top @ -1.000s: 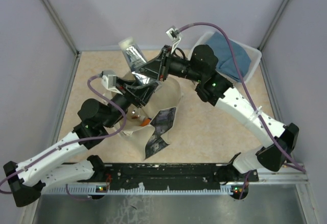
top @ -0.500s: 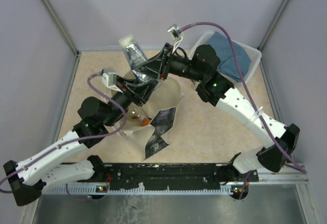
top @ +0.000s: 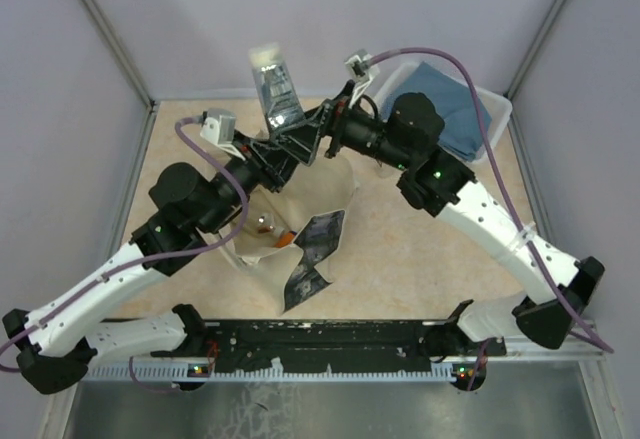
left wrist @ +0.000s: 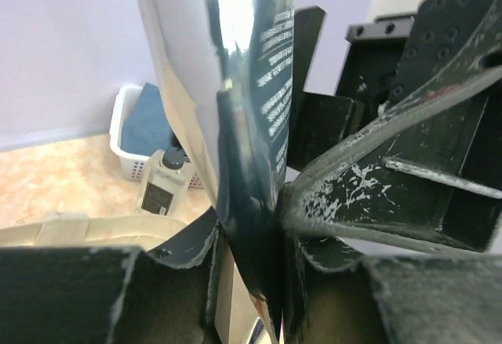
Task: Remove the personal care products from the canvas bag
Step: Place the care product at the center of the board.
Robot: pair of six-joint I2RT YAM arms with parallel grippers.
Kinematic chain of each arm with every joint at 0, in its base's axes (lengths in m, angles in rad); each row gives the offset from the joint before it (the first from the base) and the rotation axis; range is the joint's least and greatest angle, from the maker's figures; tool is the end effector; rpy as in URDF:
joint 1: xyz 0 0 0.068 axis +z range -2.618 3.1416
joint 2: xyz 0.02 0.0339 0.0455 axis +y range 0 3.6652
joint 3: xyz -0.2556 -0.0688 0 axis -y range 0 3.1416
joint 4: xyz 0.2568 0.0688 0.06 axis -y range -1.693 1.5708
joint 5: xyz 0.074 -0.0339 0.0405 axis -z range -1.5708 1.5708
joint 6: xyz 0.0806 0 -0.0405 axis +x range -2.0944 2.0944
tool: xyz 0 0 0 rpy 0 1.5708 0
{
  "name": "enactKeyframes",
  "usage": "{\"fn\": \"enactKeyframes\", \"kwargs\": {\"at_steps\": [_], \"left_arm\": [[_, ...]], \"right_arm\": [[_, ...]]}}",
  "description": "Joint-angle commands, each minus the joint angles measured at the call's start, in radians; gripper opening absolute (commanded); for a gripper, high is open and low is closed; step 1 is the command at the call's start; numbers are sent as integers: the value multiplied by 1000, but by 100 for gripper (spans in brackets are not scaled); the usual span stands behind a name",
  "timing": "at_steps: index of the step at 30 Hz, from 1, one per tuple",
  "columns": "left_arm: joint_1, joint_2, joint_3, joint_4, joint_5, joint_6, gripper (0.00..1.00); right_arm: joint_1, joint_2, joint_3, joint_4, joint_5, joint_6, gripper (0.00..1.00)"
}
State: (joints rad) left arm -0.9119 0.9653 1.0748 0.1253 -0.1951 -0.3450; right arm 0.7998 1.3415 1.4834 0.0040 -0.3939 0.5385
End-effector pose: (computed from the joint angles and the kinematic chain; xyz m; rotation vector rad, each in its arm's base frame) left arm 0.1789 -0.2056 0.4470 0.2233 1.3835 -0.9262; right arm 0.2248 0.2758 0.4797 -0.5564 1.4887 1.3543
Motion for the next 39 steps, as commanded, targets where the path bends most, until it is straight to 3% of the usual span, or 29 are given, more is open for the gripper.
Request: {"fn": "enactKeyframes", "kwargs": {"at_steps": [1, 10, 16, 26, 29, 33, 35, 37, 39], "left_arm": [[6, -9, 129, -10, -30, -17, 0], [6, -20, 206, -186, -73, -154, 0], [6, -39, 282, -357, -92, -294, 0], [6, 28, 551, -841, -110, -599, 0], [5, 70, 617, -945, -38, -684, 0], [19, 110, 596, -966, 131, -792, 0], [52, 121, 529, -917, 265, -851, 0], [133, 114, 391, -724, 512, -943, 0], [188, 98, 253, -576, 644, -1046, 0]], "right_arm": [[8, -138, -41, -67, 220, -122, 99], [-4, -255, -98, -214, 588, -334, 99], [-4, -265, -148, -256, 697, -485, 99], [17, -357, -441, -101, 761, -599, 99], [55, -386, -516, -50, 800, -646, 99], [126, -416, -587, 23, 871, -745, 99], [141, -436, -615, 53, 887, -780, 99], [150, -464, -667, 122, 882, -825, 99], [166, -504, -740, 246, 881, -886, 99]]}}
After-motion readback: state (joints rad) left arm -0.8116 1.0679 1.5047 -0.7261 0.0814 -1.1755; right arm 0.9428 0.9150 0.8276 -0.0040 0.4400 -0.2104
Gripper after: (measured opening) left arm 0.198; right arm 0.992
